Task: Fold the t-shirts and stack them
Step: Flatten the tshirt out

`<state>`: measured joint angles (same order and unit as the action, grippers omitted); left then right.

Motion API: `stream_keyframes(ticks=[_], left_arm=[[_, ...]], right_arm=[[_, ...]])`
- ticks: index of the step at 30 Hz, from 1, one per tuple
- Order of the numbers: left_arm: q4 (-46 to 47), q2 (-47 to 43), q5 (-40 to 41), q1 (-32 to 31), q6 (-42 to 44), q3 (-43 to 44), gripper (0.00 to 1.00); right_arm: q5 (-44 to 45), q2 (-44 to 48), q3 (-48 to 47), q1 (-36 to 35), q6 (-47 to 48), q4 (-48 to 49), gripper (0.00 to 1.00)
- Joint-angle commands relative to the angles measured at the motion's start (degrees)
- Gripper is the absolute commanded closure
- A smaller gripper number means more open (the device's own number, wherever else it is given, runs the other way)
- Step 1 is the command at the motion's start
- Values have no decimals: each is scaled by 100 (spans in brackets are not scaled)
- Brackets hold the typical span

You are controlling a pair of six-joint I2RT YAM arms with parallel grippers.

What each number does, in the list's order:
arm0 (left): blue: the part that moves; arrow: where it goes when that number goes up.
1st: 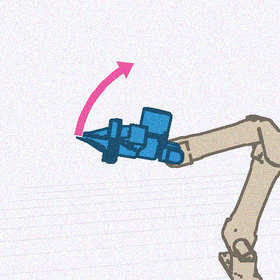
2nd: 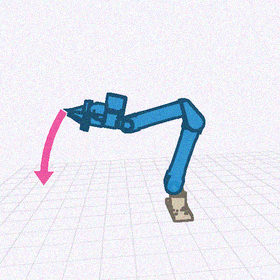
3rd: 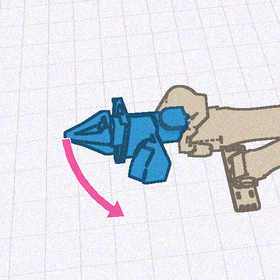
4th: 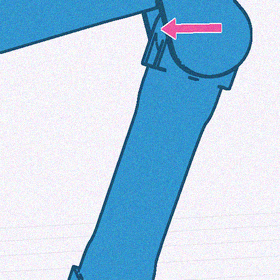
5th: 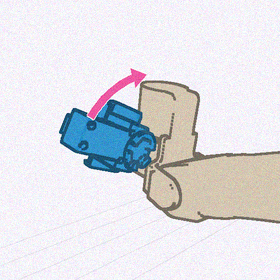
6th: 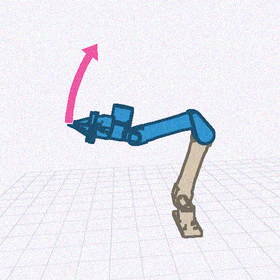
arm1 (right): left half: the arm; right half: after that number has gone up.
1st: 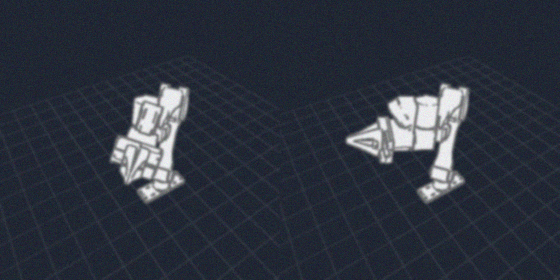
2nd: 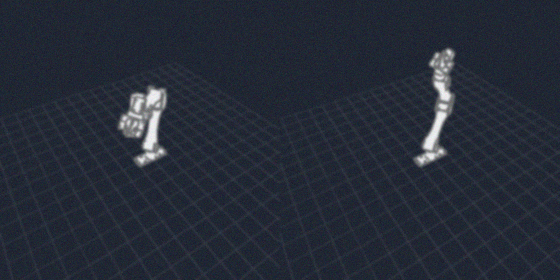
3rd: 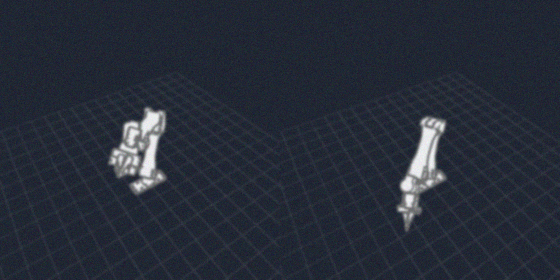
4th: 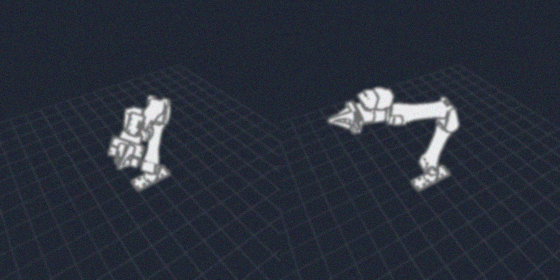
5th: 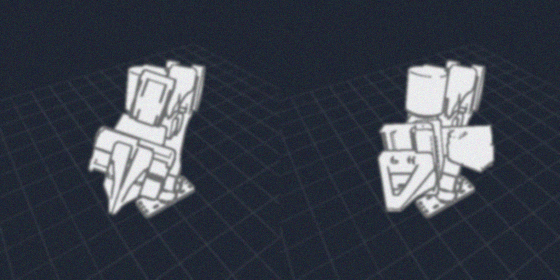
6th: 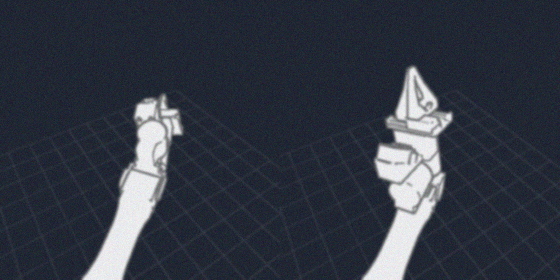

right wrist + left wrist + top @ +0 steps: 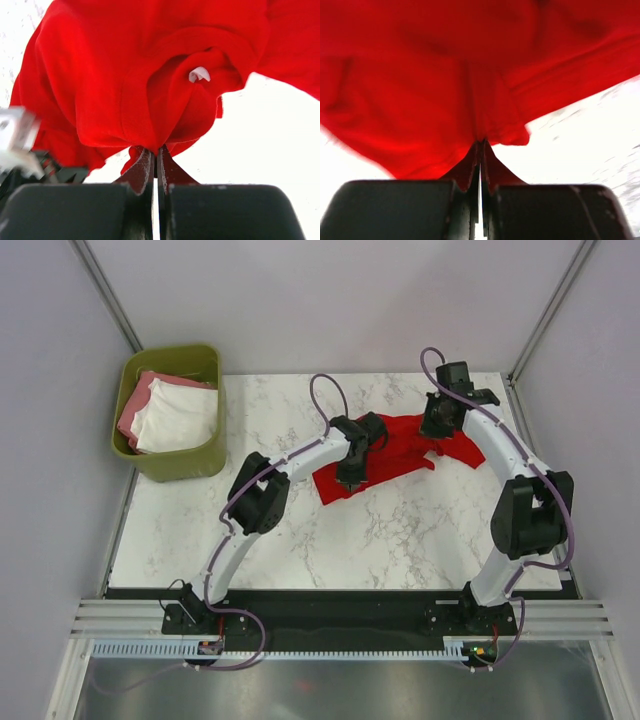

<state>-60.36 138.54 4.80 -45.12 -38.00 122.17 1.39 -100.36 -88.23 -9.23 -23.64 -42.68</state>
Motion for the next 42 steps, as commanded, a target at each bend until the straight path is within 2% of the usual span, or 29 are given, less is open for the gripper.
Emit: stream_keyframes(ticks=[1, 5, 10, 14, 18, 22, 25, 29, 32, 34, 37, 42], left_arm=[[-248, -976, 486, -14, 354, -491, 98], [-275, -1917, 776, 56, 329, -1465, 98], [-301, -3515, 733, 398, 13, -2380, 98], [-345, -4553, 540, 977, -207, -3109, 98], [-389, -5573, 583, 1523, -515, -3445, 98], [-468, -6443, 856, 2059, -779, -3340, 98], [-547, -6875, 1023, 2481, -727, -2807, 98], [-801, -7069, 1391, 2526, -630, -1892, 98], [-943, -7183, 1646, 2526, -682, -1293, 98], [-925, -7349, 1717, 2526, -744, -1030, 98], [-881, -7665, 1753, 2526, -788, -844, 98], [-557, -8448, 1674, 2526, -815, -1107, 98]], right_arm=[[-130, 209, -291, 229, -141, -30, 100], [-306, 332, -406, 369, -211, -144, 100], [-324, 666, -415, 422, -255, -364, 100], [-253, 1009, -406, 449, -299, -522, 100], [-174, 1473, -397, 458, -413, -593, 98], [256, 1739, -607, 458, -519, -601, 98], [441, 1791, -1108, 458, -659, -681, 100], [362, 1669, -2109, 458, -852, -681, 100], [362, 1546, -3258, 466, -1037, -698, 100], [380, 1598, -3542, 466, -1107, -689, 100], [380, 1983, -3579, 466, -1099, -698, 100], [415, 3117, -2798, 449, -1046, -733, 100]])
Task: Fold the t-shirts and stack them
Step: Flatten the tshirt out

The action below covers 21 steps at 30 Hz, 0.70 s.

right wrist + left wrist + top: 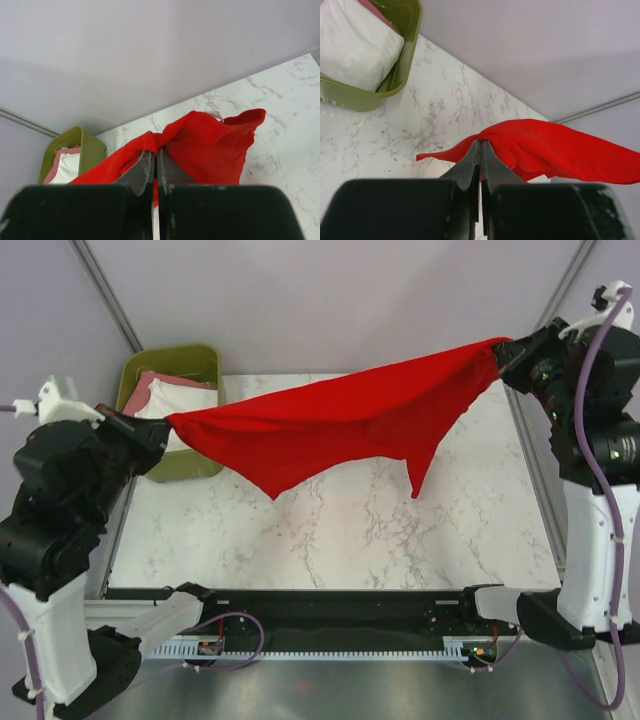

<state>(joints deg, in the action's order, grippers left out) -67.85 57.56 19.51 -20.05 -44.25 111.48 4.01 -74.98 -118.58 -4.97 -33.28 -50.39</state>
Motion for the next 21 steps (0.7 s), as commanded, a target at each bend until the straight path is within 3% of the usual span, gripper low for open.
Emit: stream_keyframes(ticks=[1, 8, 13, 17, 21], left_arm=[[220, -577, 142, 19, -189, -126, 98], [238, -896, 18, 19, -207, -495, 98], [421, -650, 299, 19, -681, -1312, 98], [983, -360, 299, 28, -681, -2278, 98], [1774, 236, -42, 142, -690, -3550, 98]], right_arm=[[109, 912, 352, 5, -135, 3, 100], [126, 1777, 916, 5, -337, 12, 100], [-295, 1015, 1319, -4, -460, -76, 100], [-550, 327, 2336, 5, -566, -164, 96], [-506, -209, 3182, 5, -654, 415, 89]])
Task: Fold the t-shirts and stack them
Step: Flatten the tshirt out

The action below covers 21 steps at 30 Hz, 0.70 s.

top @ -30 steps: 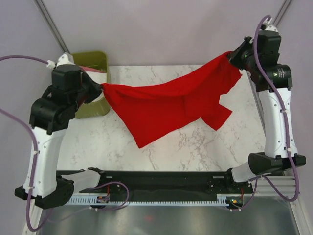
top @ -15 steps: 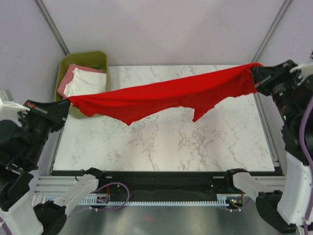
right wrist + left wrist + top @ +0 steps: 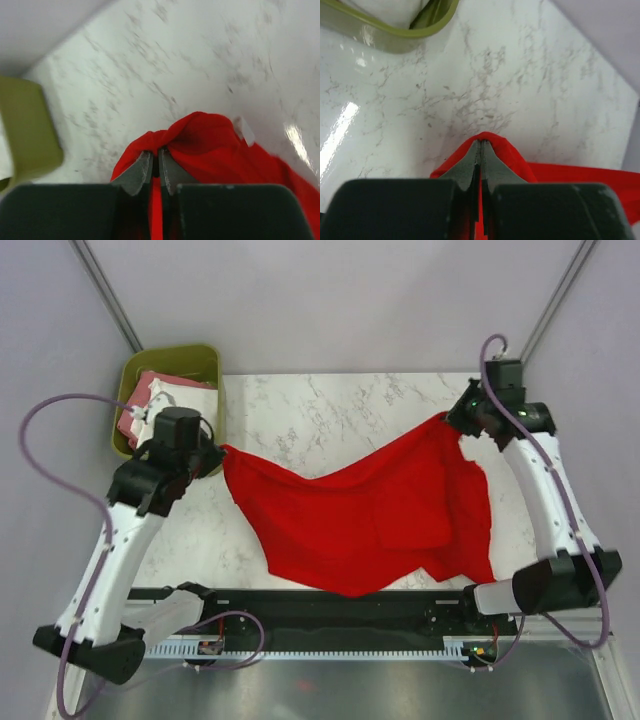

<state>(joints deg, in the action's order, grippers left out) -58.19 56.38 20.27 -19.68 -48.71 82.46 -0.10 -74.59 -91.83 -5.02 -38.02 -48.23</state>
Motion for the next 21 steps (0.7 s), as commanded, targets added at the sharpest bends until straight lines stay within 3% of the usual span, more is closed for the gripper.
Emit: stream_keyframes(ticks=[1, 2, 4, 6, 7, 10, 14, 21], left_arm=[[1001, 461, -207, 131, -262, -834, 98], [1316, 575, -269, 140, -253, -1002, 98], [1652, 969, -391, 210, -253, -1398, 98], [2029, 1295, -654, 402, -166, -1521, 98], [2092, 1645, -682, 456, -122, -1487, 98], [2163, 2174, -674, 570, 80, -1101, 98], [2146, 2860, -683, 729, 336, -539, 98], [2067, 3265, -700, 940, 661, -239, 98]], right_arm=[[-96, -502, 639, 1, -162, 304, 86], [-52, -643, 753, 9, -127, 375, 83], [96, -1073, 790, 9, -22, 533, 54], [308, -1364, 755, 1, 101, 630, 32], [352, -1418, 746, 18, 145, 622, 30], [274, -1366, 964, 18, 295, 551, 29], [19, -875, 1798, 18, 269, 385, 36], [-631, 355, 3337, -34, 295, -221, 42]])
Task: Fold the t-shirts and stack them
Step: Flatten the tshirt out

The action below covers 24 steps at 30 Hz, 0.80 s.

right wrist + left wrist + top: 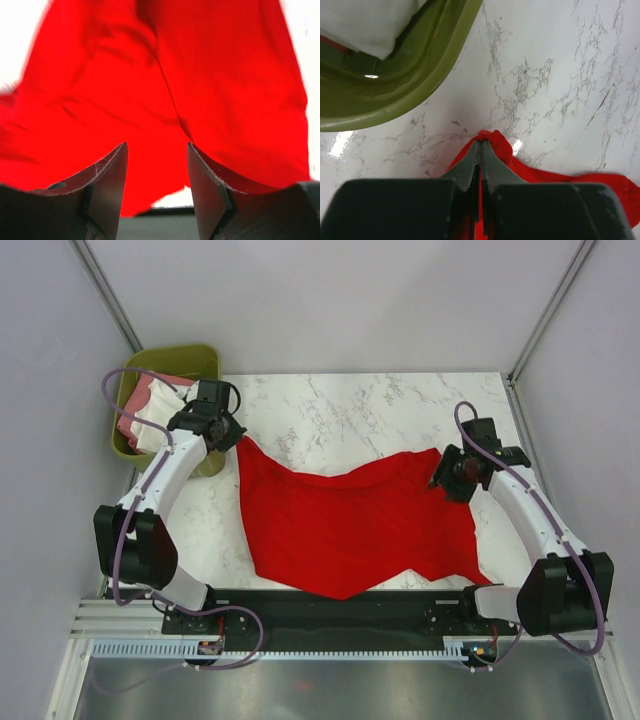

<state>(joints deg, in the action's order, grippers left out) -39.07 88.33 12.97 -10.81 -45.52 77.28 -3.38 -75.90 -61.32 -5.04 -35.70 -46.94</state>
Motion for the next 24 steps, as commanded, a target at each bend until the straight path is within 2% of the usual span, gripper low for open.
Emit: stream_keyframes(ticks=[1, 5, 10, 18, 21, 22, 24], left_arm=[[119, 70, 39, 61, 359, 253, 98], [40, -97, 135, 61, 403, 69, 98], [22, -378, 205, 61, 544, -352, 98], [-57, -326, -32, 88, 834, -564, 97], [-241, -431, 267, 88, 860, -494, 75], [-250, -466, 311, 88, 982, -459, 63], [-294, -580, 373, 88, 1140, -406, 57]], right_arm=[[-321, 558, 366, -50, 63, -551, 42], [-409, 909, 787, -207, 37, -782, 43], [-506, 1051, 1561, -401, -182, -493, 49], [-383, 585, 1905, -525, -86, 88, 50], [-401, 366, 1878, -533, -51, 281, 51], [-409, 313, 1878, -533, -51, 334, 52], [-409, 190, 1904, -568, -42, 387, 52]])
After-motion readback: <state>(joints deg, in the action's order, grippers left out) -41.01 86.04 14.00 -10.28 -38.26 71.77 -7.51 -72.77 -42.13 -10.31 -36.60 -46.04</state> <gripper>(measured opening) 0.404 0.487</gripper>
